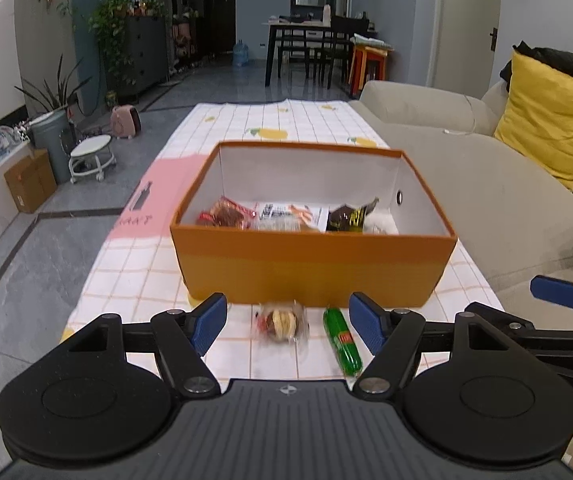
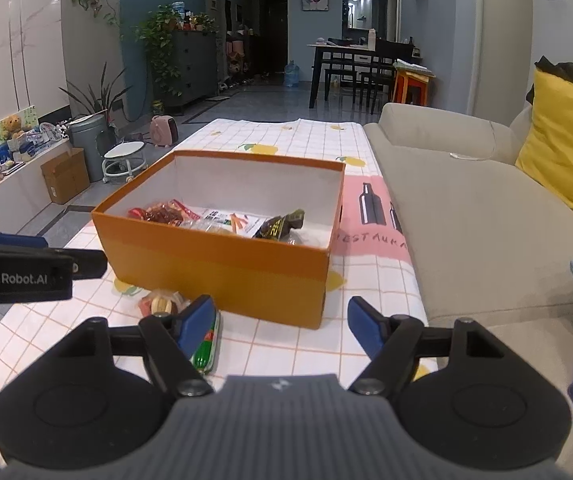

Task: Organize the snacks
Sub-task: 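Withdraw both tools from the box toward the cake bag and green sausage, then grasp the small cake bag with the left tool while the right tool grasps the green sausage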

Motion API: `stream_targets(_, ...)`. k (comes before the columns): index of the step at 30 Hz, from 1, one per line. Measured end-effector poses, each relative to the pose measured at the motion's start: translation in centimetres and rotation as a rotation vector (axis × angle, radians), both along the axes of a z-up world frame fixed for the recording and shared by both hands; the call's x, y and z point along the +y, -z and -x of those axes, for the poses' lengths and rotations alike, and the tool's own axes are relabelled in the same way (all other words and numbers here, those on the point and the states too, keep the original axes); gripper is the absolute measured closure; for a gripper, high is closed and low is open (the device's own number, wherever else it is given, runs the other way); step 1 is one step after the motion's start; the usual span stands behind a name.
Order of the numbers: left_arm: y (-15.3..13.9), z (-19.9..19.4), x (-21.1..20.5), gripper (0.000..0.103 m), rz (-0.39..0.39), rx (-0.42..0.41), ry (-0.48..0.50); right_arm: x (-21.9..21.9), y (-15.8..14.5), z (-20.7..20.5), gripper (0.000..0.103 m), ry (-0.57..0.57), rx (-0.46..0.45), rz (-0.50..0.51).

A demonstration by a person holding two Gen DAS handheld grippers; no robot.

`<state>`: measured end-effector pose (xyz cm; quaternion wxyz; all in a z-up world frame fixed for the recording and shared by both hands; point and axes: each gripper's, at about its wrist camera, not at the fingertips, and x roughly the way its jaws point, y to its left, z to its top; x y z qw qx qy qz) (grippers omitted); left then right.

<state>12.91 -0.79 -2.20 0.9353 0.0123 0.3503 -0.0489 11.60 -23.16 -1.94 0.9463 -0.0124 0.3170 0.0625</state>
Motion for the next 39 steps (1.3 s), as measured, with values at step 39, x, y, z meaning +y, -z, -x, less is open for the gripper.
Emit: stream_targets(39, 7.6, -7.5, 2.0, 0.025, 0.11, 0.204, -0.031, 4.8, 8.6, -6.2, 0.05, -0.101, 0.235, -0.041)
